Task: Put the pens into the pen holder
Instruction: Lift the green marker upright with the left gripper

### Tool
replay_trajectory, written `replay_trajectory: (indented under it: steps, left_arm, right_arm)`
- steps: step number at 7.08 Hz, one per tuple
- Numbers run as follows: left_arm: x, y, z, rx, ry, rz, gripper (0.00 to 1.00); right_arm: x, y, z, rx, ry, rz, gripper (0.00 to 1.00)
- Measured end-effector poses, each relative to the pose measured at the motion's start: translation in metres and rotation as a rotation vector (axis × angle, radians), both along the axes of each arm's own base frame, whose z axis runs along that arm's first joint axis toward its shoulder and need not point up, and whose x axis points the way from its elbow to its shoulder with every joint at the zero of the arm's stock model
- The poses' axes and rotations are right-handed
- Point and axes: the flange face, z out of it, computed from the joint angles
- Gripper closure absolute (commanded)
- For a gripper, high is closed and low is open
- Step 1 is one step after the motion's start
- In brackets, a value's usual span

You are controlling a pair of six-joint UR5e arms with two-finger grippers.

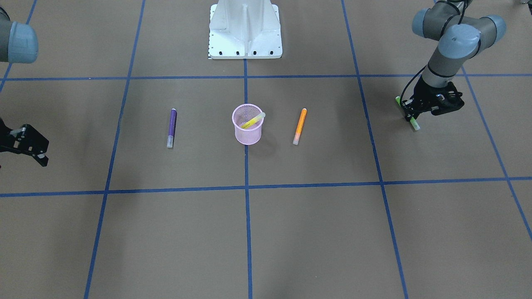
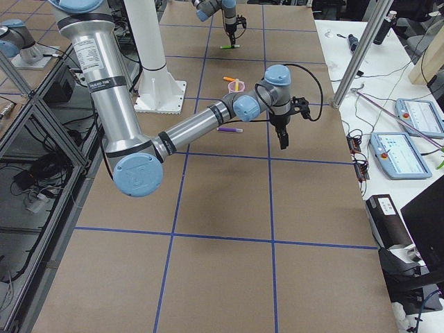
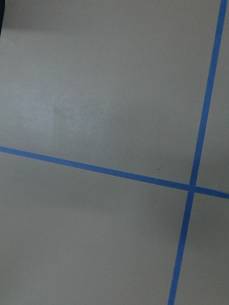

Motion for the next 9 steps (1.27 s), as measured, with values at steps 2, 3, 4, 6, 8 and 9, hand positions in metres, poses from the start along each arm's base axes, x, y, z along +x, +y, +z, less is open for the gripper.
replay_trajectory:
  steps: [2,3,4,6,8,9]
  left_arm:
    - [0.000,0.000,-0.007,0.013,0.011,0.005,1.00]
    - [0.000,-0.001,-0.021,0.036,0.031,0.017,1.00]
    - [-0.001,-0.002,-0.044,0.092,0.060,0.037,1.00]
    - [0.005,-0.027,-0.122,0.381,0.107,0.026,1.00]
    - [0.031,-0.054,-0.228,0.665,0.215,0.008,1.00]
    - [0.044,-0.055,-0.270,0.748,0.288,-0.002,1.00]
  right_arm:
    - [0.000,0.000,0.000,-0.001,0.000,0.000,0.00]
    - [0.000,0.000,0.001,-0.001,0.001,0.000,0.00]
    - [0.000,0.000,0.001,-0.001,0.001,0.000,0.00]
    - [0.000,0.000,-0.004,0.005,-0.003,0.000,0.00]
    - [-0.001,-0.001,-0.012,0.018,-0.011,-0.001,0.00]
    - [-0.001,-0.001,-0.013,0.020,-0.013,-0.001,0.00]
